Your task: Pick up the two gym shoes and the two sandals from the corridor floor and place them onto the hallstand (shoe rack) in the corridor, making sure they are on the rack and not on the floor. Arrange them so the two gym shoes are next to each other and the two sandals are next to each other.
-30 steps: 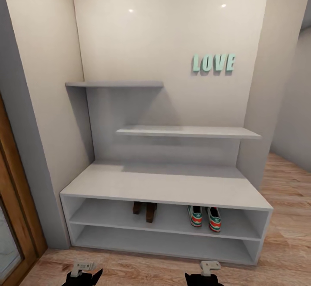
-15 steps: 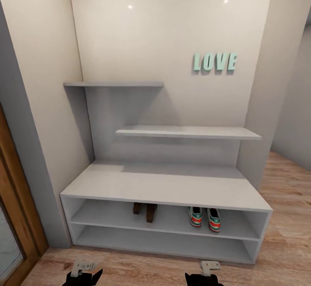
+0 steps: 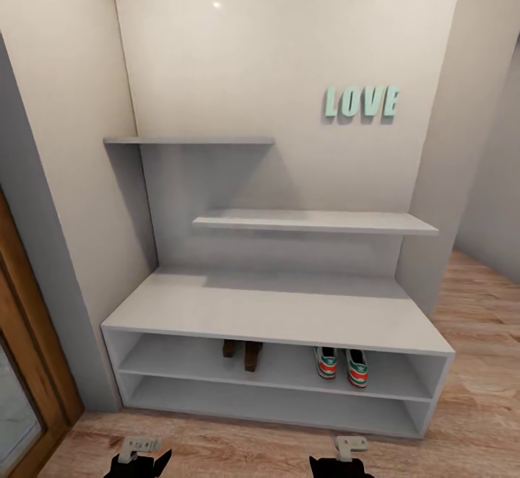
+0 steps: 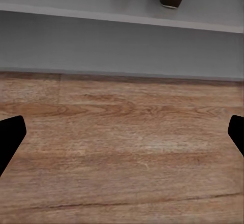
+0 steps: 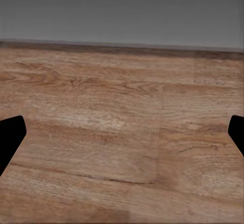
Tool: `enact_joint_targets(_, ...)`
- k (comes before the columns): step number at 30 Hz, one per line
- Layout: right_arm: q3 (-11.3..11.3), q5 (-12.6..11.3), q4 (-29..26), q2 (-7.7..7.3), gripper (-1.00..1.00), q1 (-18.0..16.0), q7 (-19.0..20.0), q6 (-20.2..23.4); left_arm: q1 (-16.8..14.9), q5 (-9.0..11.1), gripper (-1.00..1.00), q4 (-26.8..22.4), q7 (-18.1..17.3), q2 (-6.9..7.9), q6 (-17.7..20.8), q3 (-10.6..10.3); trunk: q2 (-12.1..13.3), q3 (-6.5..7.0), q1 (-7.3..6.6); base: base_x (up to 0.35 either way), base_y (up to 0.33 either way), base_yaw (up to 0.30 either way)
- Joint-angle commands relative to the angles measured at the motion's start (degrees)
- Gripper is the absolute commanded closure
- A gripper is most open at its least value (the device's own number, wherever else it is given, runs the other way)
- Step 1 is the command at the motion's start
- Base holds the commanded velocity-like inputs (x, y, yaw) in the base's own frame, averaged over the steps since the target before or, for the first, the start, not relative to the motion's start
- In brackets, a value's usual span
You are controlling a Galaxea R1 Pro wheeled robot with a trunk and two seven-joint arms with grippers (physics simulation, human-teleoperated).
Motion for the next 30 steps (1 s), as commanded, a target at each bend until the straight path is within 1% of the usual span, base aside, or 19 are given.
enact_joint_targets(1, -0.5, 0.5, 0.0, 0.0, -1.0, 0.0, 0.1, -0.2, 0.0, 0.6, -1.0, 0.1, -0.2, 0.02, -0.2, -0.5, 0.4, 0.02, -0.23, 0.0, 0.0, 0.0)
enact_joint_targets(30, -0.5, 0.5, 0.0, 0.0, -1.0, 0.0, 0.1, -0.2, 0.0, 0.6, -1.0, 0.1, -0.2, -0.07, -0.2, -0.5, 12.0, 2.5, -6.6, 0.0, 0.0, 0.0)
